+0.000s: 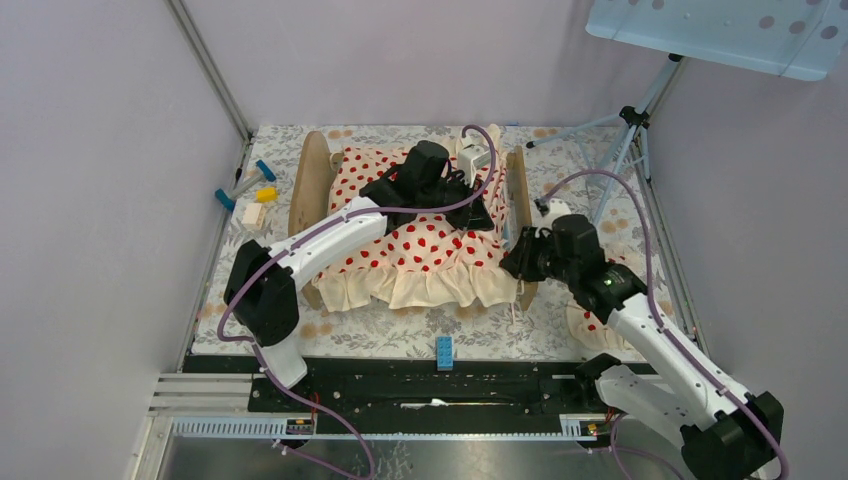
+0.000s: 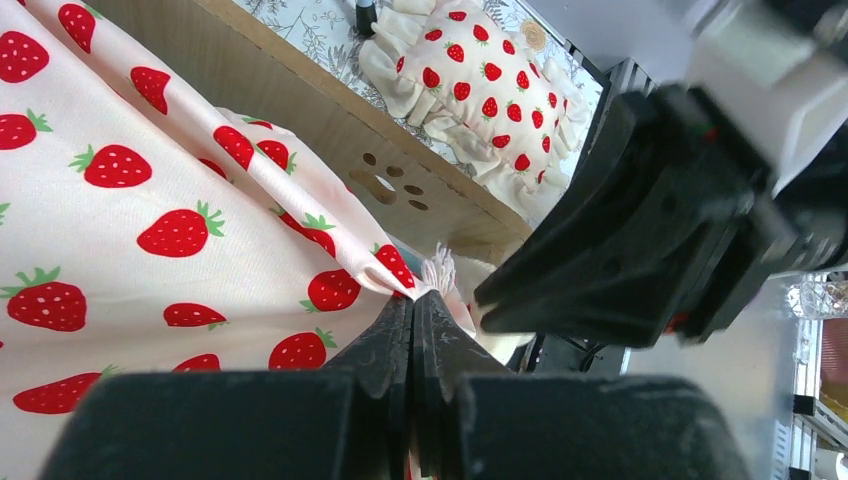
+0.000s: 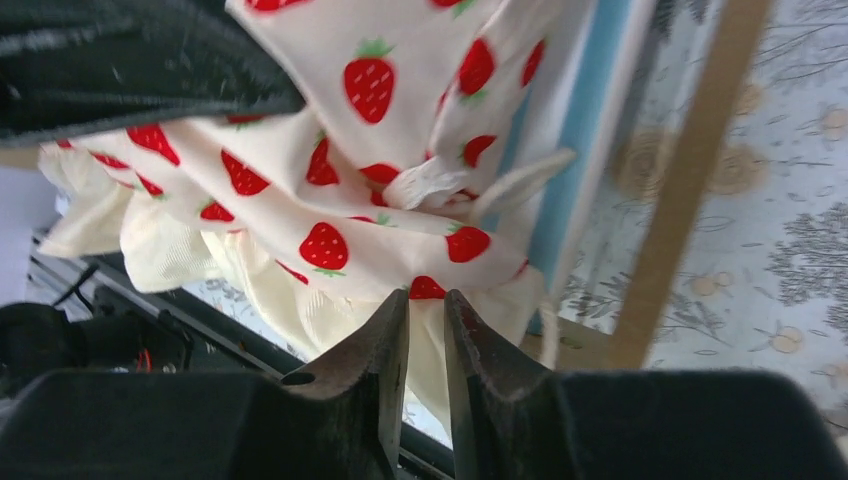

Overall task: Set up the pet bed
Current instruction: Cross the ropes on the bed frame.

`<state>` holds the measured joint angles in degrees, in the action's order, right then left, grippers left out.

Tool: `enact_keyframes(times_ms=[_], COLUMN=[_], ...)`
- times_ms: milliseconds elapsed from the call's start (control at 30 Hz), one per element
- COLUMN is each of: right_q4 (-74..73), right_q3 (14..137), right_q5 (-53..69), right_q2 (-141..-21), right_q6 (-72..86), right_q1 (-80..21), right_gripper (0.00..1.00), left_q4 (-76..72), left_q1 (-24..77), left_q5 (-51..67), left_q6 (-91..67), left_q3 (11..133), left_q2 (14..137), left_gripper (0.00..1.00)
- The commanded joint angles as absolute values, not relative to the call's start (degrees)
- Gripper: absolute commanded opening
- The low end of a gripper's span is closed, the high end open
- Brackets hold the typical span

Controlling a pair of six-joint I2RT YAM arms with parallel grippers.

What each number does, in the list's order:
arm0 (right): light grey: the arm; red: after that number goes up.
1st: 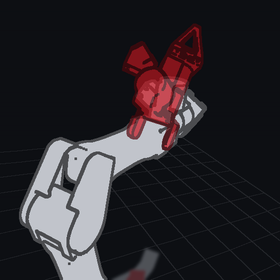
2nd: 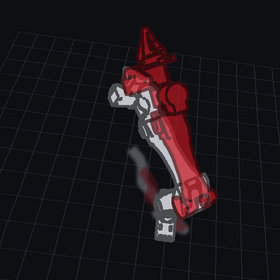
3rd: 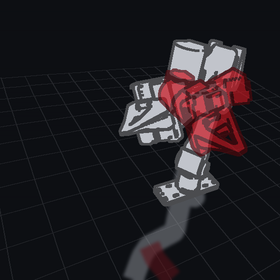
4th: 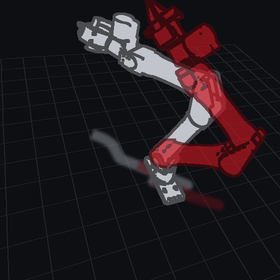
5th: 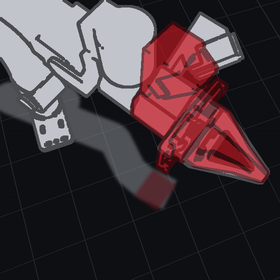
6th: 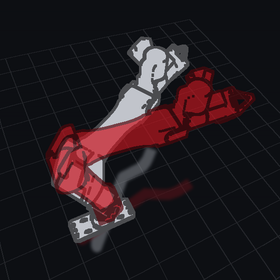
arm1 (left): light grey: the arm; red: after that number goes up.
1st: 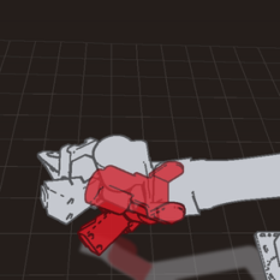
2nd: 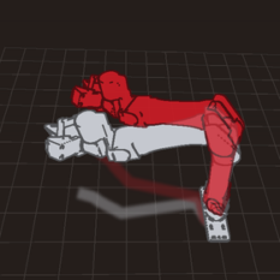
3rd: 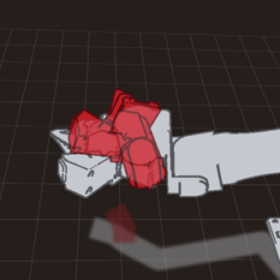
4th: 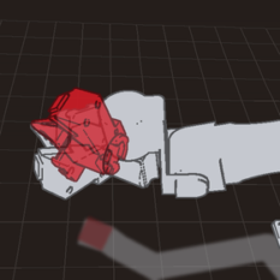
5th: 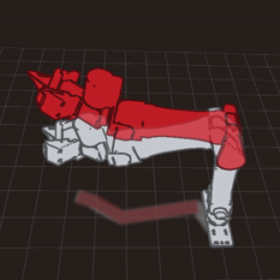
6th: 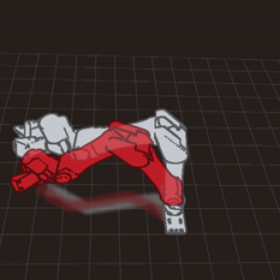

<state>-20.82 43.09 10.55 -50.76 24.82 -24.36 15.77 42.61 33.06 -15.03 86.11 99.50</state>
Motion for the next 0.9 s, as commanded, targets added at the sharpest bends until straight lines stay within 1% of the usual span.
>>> enact_keyframes(times_ms=[0,100,267,400,467,533,600,700,767,867], right_q4=[-16.94,-15.47,-11.61,-7.75,-8.31,-10.60,-13.32,-17.60,-19.89,-21.93], right_q3=[41.78,40.12,38.33,38.62,39.55,40.75,42.06,44.58,46.05,47.87], right_q5=[3.57,2.62,4.46,8.32,8.09,4.12,-2.61,-14.09,-19.92,-24.92], right_q2=[-52.74,-52.76,-54.42,-56.61,-55.64,-52.66,-48.28,-43.85,-42.62,-43.19], right_q6=[26.77,28.18,29.89,29.91,28.49,26.65,24.90,24.30,24.88,26.99], right_q1=[-31.27,-34.75,-39.24,-41.26,-41.35,-41.26,-41.26,-41.24,-41.24,-41.14], right_gripper=[0.26,0.26,0.26,0.31,0.34,0.36,0.40,0.51,0.55,0.57], left_q4=[12.81,12.73,12.75,12.74,12.82,12.83,12.83,12.90,12.99,13.01], left_q1=[42.80,42.80,42.79,42.80,42.76,42.78,42.80,42.79,42.80,42.80], left_q5=[36.47,36.58,36.82,36.77,36.68,36.68,36.65,36.71,36.61,36.70], left_q6=[-15.38,-15.47,-15.56,-15.48,-15.39,-15.38,-15.38,-15.29,-15.21,-15.21], left_q3=[86.93,87.13,87.15,86.53,86.14,85.91,85.85,85.73,85.58,85.68], left_q2=[99.56,99.66,100.02,99.86,99.71,99.67,99.59,99.51,99.41,99.40], left_gripper=[0.00,0.00,0.00,0.00,0.00,0.00,0.00,0.00,0.00,0.00])
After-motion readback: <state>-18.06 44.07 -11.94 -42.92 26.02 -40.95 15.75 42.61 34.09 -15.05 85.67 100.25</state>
